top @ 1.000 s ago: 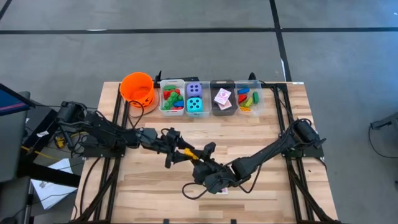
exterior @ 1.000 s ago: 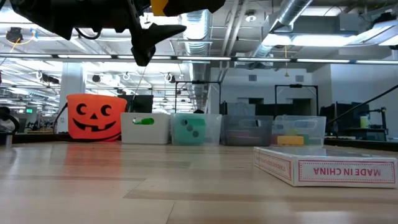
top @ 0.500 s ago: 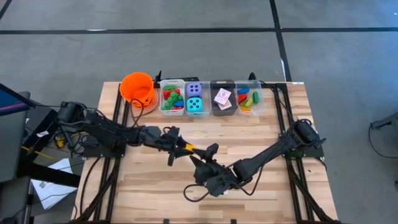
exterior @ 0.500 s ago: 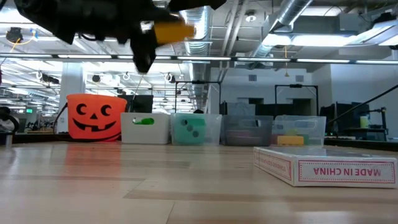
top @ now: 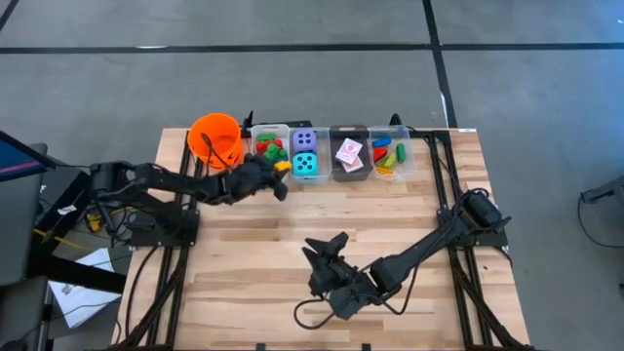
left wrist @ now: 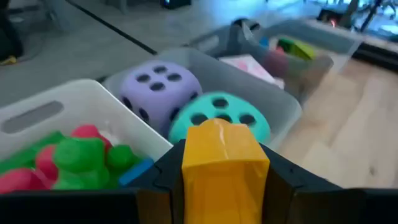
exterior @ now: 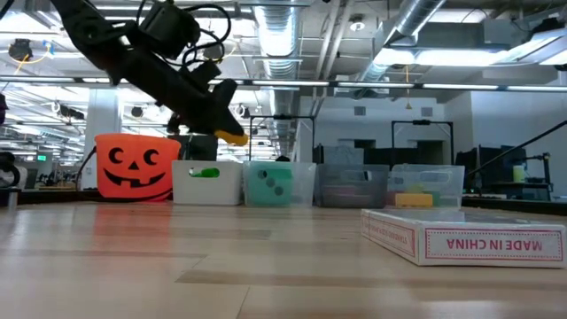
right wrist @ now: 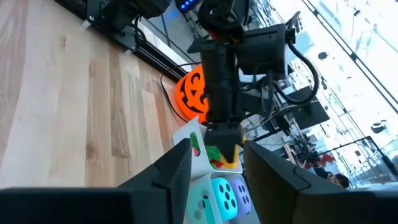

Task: Pick & Place Toys
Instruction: Put the big yellow game piece into the white bin, then put the red deck of cards into the black bin

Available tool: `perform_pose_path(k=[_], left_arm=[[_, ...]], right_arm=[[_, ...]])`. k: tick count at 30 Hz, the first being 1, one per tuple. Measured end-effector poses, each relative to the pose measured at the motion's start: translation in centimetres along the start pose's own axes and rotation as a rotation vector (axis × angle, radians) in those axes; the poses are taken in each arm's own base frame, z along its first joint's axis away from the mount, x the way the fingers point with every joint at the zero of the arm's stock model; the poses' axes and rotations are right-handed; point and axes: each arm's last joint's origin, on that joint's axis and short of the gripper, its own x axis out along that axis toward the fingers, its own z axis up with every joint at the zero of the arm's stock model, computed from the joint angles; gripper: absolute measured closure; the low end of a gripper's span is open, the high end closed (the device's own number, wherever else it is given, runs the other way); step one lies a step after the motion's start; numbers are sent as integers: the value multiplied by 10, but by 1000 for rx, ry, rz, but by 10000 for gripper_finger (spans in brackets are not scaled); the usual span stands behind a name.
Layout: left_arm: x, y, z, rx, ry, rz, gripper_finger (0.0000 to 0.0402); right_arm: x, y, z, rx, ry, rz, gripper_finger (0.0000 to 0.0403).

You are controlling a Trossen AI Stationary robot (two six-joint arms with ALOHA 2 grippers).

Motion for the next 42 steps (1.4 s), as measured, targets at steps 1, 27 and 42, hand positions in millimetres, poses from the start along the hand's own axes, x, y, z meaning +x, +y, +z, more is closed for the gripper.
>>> perform_pose_path(k=[1, 27, 42], left_arm=[[2, 3, 2, -2, -13, 14, 282], [-18, -34, -7, -24, 243, -898, 37], [-91, -107, -12, 252, -191, -897, 45]], right_arm=[[1, 0, 0, 0, 1, -1, 264], [-48, 3, 1, 87, 34, -252, 293], [-57, 11, 3, 699, -59, -86, 295]])
